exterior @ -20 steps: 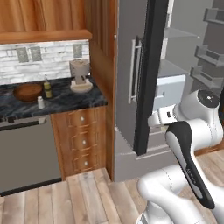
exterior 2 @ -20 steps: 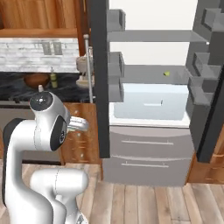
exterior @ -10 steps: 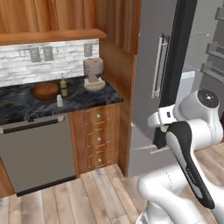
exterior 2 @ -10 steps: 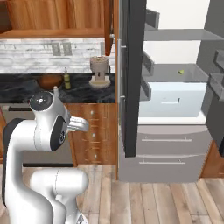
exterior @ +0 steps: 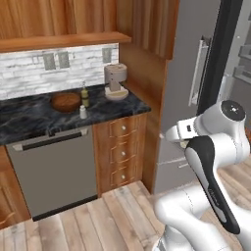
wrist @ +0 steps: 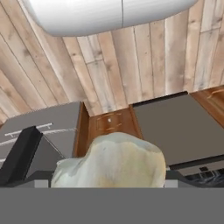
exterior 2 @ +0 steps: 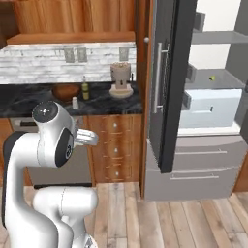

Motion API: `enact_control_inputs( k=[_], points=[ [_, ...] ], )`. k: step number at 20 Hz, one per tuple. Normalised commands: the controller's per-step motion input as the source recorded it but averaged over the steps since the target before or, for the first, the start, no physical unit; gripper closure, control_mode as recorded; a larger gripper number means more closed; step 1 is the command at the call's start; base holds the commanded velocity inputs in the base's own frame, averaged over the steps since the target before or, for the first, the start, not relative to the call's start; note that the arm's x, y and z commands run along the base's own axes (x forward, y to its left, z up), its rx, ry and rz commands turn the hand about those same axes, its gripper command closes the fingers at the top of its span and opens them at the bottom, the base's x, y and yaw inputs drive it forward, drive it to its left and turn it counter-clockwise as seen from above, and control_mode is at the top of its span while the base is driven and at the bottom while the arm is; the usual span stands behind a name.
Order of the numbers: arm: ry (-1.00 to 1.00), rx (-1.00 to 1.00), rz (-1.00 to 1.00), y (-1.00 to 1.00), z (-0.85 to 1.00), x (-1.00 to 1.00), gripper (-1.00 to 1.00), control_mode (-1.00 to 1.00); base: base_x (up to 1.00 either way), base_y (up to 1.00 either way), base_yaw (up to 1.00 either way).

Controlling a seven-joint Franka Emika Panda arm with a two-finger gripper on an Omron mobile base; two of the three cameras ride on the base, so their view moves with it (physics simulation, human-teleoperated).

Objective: Retrieve the bottle and the shaker from the cabinet and place them next to the mixing bowl on the counter. Then add garlic from the fridge to the mixing bowl.

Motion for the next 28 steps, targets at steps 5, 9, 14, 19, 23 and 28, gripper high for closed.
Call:
enact_control_inputs(
  k=[5, 9, 14, 19, 23, 28],
  points=[
    [0.0, 0.0, 0.0, 0.0, 0.0, 0.0, 1.0, 1.0, 0.29, 0.61, -0.12],
    [0.0, 0.0, 0.0, 0.0, 0.0, 0.0, 1.0, 1.0, 0.26, 0.63, -0.12],
    [0.0, 0.0, 0.0, 0.0, 0.0, 0.0, 1.0, 1.0, 0.33, 0.58, -0.09],
    [0.0, 0.0, 0.0, 0.0, 0.0, 0.0, 1.0, 1.0, 0.36, 0.56, -0.09],
    [0.0, 0.0, 0.0, 0.0, 0.0, 0.0, 1.0, 1.0, 0.24, 0.6, -0.1],
    [0.0, 0.0, 0.0, 0.0, 0.0, 0.0, 1.0, 1.0, 0.28, 0.56, -0.09]
  ],
)
